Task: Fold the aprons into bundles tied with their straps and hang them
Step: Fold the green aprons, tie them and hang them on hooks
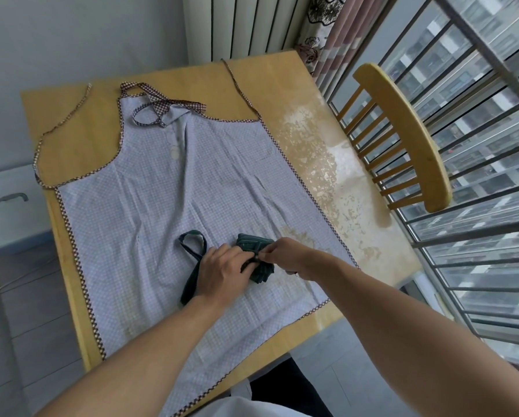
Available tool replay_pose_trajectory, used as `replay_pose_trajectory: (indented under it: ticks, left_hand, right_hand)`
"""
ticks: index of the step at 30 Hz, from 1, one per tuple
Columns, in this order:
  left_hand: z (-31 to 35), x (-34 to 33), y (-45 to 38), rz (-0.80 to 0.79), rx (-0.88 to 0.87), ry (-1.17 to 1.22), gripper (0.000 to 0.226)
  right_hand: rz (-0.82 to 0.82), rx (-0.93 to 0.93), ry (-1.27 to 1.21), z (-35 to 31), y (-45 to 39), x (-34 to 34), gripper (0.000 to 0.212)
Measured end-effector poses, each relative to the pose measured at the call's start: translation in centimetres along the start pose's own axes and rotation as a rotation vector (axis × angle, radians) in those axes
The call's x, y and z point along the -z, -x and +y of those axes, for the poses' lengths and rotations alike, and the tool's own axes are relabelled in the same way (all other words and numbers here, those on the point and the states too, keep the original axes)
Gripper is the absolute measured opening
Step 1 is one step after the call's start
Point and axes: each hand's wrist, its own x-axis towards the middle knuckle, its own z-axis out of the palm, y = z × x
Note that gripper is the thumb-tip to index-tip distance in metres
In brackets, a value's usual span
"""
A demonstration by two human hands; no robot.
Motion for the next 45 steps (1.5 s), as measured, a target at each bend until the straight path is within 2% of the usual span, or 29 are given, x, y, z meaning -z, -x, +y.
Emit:
replay_pose_trajectory:
  ticks: [2, 5, 8, 10, 13, 16, 20, 25, 28, 30, 32, 34, 36, 38, 40, 42, 45]
  left_hand:
    - [-0.7, 0.0, -0.3, 0.038, -0.134, -0.052, 0.012]
    - [-1.8, -0.2, -0.7, 0.024, -0.282, -0.109, 0.017]
    - [-1.8, 0.1, -1.1, -0.059, -0.311, -0.084, 0.019]
    - [-1.2, 0.7, -1.3, -0.16, -0.244, -0.053, 0.022]
    - [-0.3, 1.5, -2.2, -0.402, -0.094, -0.039, 0.024]
    - [0.2, 2.5, -3.6, -0.621, 0.032, 0.029, 0.035]
    - [-0.8, 3.1, -4.1, -0.683, 0.354, 0.362, 0.037]
    - [-2.6, 3.6, -3.8, -0.778, 0.376, 0.222, 0.041]
    - [-3.6, 4.4, -3.4, -0.843, 0.339, 0.069, 0.04]
    - [-3.6, 4.8, -3.4, -0.817, 0.321, 0.008, 0.04]
    - [-3.1, 4.6, -3.7, -0.685, 0.297, -0.038, 0.039]
    - [-2.6, 4.2, -4.1, -0.54, 0.315, 0.024, 0.037]
    - [-1.7, 3.7, -4.8, -0.466, 0.342, 0.148, 0.031]
    - [-0.9, 3.6, -5.5, -0.417, 0.338, 0.226, 0.024]
    - [0.0, 3.5, -6.1, -0.372, 0.323, 0.282, 0.023]
    - [0.8, 3.3, -6.5, -0.376, 0.34, 0.365, 0.025]
    - [1.3, 2.6, -6.4, -0.404, 0.437, 0.455, 0.012]
  right_hand:
    - [-0.016, -0.005, -0.017, 0.3, -0.3, 0.2, 0.023]
    - [-0.031, -0.001, -0.001, 0.7, -0.3, 0.6, 0.024]
    - [0.038, 0.056, 0.013, 0.7, -0.3, 0.9, 0.025]
    - [0.073, 0.13, 0.049, 0.5, -0.2, 1.3, 0.016]
    - [0.138, 0.249, 0.198, 0.8, -0.2, 1.5, 0.018]
    - [0.26, 0.291, 0.172, 1.5, -0.5, 1.3, 0.016]
    - [0.375, 0.273, 0.168, 1.8, -0.9, 1.4, 0.02]
    - [0.509, 0.205, 0.327, 1.9, -1.4, 1.7, 0.025]
    - [0.515, 0.137, 0.401, 2.3, -2.3, 2.1, 0.031]
    - [0.509, 0.126, 0.428, 2.5, -2.7, 2.1, 0.032]
    - [0.488, 0.13, 0.434, 2.6, -3.0, 2.4, 0.032]
    - [0.451, 0.142, 0.44, 2.7, -3.1, 2.5, 0.028]
    - [0.423, 0.187, 0.482, 2.8, -3.1, 2.8, 0.017]
    - [0.413, 0.254, 0.492, 2.6, -3.0, 2.8, 0.007]
    - [0.413, 0.313, 0.472, 2.4, -2.8, 2.9, 0.009]
    - [0.414, 0.351, 0.431, 2.3, -2.6, 2.9, 0.008]
    - [0.404, 0.386, 0.345, 2.2, -2.3, 2.8, 0.008]
